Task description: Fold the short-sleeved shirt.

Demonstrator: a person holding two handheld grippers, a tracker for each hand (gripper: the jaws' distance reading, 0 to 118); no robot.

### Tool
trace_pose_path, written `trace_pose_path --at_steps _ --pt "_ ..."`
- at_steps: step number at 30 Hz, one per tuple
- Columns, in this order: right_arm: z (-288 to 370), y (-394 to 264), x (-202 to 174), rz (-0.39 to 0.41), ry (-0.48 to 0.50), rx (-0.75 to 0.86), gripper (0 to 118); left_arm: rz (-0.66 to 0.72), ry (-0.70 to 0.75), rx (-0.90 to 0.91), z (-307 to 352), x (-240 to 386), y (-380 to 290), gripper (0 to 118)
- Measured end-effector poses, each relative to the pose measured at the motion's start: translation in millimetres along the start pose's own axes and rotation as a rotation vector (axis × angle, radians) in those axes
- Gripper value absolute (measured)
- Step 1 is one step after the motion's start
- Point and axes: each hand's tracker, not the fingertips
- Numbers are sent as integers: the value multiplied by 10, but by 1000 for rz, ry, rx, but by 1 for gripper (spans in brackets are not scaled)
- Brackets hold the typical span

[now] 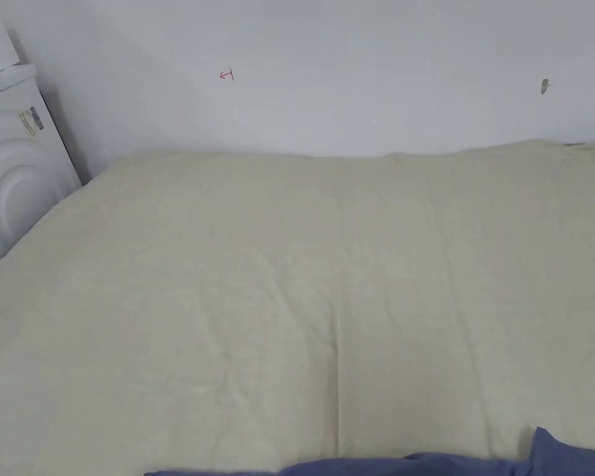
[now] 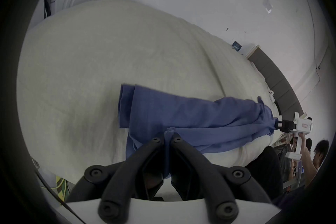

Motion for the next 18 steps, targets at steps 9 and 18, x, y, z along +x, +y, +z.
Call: trace_pose_path --at_steps 9,18 --pt "401 9 -419 350 -268 215 20 -82 54 128 480 149 13 78" --pt "1340 -112 -1122 383 -24 628 89 -132 -3 471 1582 981 57 101"
